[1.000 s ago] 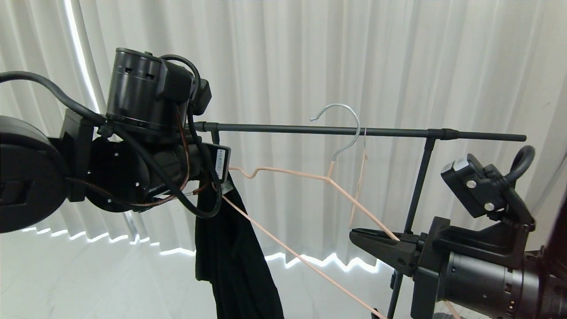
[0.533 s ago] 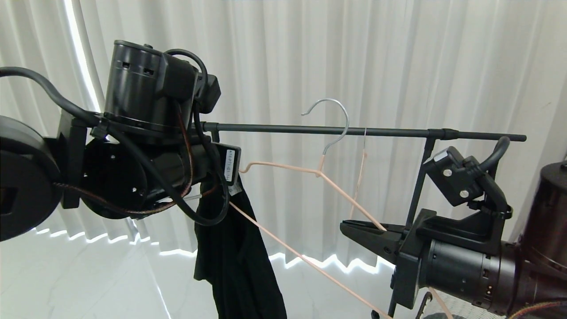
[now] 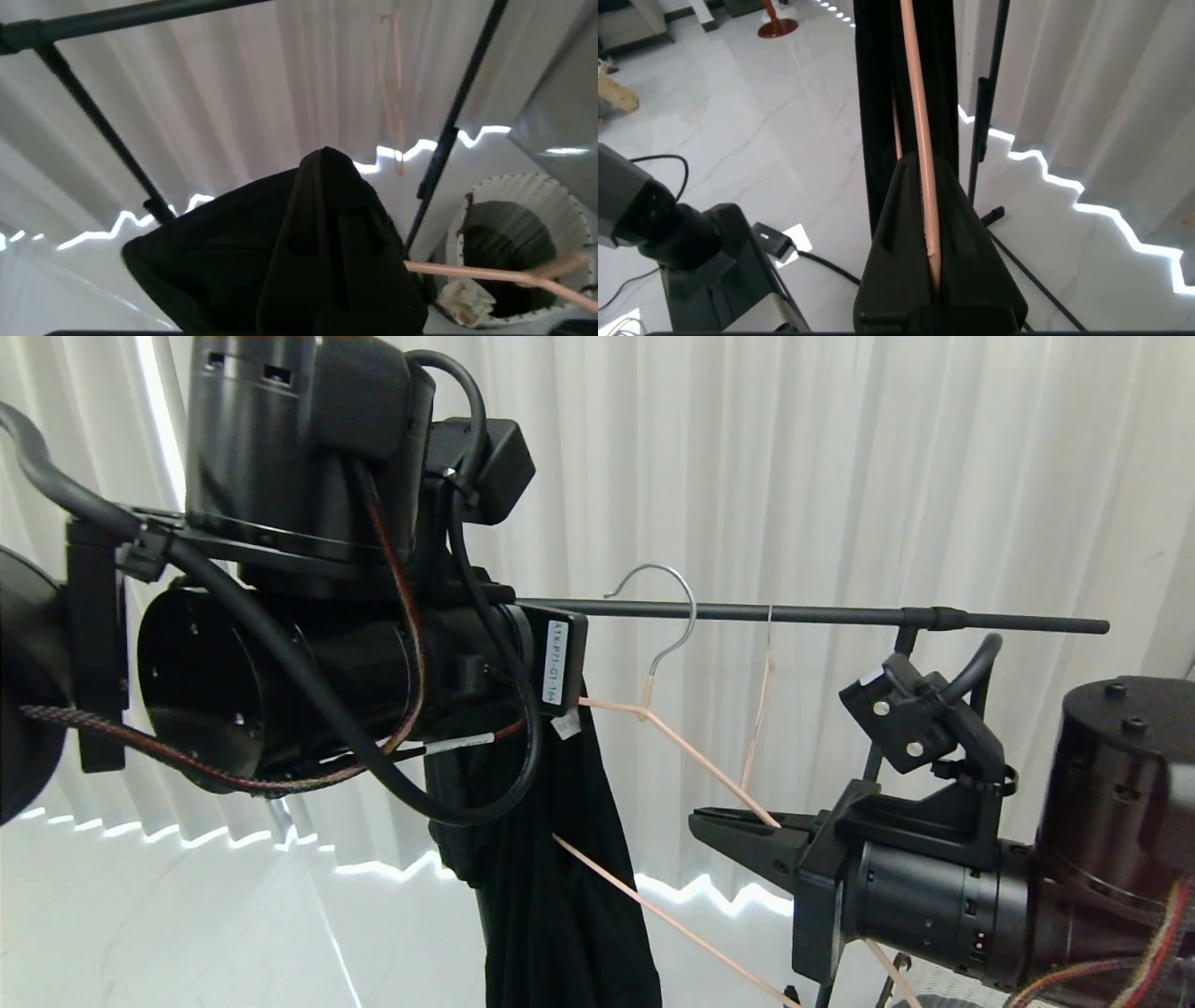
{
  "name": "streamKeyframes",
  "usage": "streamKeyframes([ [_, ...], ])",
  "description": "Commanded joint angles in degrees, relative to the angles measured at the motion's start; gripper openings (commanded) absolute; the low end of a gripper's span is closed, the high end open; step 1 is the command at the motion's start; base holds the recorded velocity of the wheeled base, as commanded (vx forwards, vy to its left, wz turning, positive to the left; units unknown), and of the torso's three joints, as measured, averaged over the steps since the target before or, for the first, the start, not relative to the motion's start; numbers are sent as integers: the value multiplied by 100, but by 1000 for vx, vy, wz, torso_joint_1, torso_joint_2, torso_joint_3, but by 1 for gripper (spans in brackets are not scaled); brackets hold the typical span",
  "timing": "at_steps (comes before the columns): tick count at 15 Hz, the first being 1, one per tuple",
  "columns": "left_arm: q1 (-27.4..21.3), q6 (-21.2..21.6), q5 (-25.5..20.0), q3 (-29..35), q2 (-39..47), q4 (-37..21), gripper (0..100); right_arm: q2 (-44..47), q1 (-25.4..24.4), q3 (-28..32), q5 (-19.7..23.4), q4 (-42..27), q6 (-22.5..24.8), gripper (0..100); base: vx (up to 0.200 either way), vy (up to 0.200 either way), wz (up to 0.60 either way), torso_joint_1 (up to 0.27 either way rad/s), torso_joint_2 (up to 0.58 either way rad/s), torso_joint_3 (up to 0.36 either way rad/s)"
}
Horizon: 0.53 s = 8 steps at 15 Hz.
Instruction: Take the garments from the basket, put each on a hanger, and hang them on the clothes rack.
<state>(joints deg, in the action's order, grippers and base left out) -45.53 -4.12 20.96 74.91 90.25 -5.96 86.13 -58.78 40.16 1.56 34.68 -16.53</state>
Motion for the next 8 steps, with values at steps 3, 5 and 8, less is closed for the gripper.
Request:
streamKeyframes([
  [3,-474,8,-4,76,2,-2,0,405,7,344,2,3,1,0,0,0,0,0,0,0],
  [5,-553,25,5,76,-7,-2,0,466,7,397,2,3,1,0,0,0,0,0,0,0],
  [8,-571,25,23,67,-16,-2,0,466,34,397,-33,3,-34,0,0,0,0,0,0,0],
])
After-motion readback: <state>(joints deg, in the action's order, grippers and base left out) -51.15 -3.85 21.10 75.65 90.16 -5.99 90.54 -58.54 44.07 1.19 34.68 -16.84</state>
